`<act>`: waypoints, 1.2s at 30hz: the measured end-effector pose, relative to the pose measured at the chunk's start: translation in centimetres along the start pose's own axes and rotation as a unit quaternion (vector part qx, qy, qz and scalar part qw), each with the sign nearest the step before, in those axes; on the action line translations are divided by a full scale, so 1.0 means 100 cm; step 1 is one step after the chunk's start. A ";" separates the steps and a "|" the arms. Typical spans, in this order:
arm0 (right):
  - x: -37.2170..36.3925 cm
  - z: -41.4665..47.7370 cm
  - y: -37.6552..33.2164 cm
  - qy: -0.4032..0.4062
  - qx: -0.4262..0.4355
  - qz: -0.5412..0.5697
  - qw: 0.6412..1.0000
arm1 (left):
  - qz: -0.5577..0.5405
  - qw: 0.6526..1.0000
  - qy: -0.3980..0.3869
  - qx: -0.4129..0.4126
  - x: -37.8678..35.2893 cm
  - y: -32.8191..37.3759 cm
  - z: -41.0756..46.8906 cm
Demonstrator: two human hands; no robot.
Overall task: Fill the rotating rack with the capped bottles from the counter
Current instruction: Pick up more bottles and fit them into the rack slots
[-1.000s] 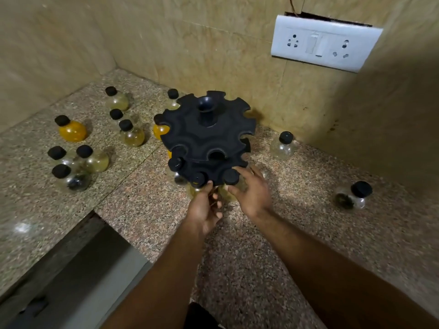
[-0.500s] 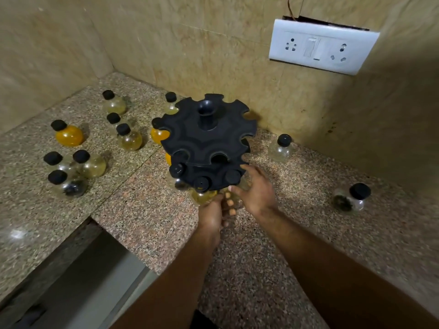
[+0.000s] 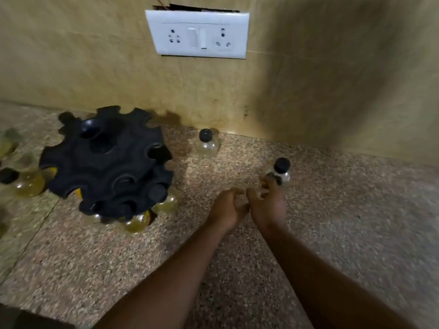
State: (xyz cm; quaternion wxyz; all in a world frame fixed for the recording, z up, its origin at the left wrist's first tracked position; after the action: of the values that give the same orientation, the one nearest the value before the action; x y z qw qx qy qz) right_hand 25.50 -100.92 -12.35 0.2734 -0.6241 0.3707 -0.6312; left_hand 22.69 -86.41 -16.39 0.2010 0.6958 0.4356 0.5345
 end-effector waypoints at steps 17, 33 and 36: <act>0.038 0.077 0.034 0.081 -0.020 0.018 0.996 | 0.395 0.901 -0.178 -0.014 -0.055 0.022 0.058; 0.006 0.045 -0.033 -0.022 0.086 -0.025 0.996 | -0.362 0.871 0.287 0.168 0.065 -0.040 0.016; -0.017 0.026 -0.062 -0.073 0.123 -0.012 0.990 | -0.459 0.805 0.308 0.216 0.079 -0.068 -0.005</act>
State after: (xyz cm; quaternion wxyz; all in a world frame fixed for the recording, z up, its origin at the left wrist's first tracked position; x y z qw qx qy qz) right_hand 28.87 -96.35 -8.46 0.3671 -0.6341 0.2620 -0.6281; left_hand 19.98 -76.33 -16.77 0.1226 0.2389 0.8475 0.4578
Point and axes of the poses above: each hand's wrist, its own z-axis towards the middle knuckle, its own x-axis out of the back of the hand, y = z × x, the point moved 9 cm from there along z, towards the middle knuckle, and after that the axes turned 1 degree about z, right-handed, at the moved point
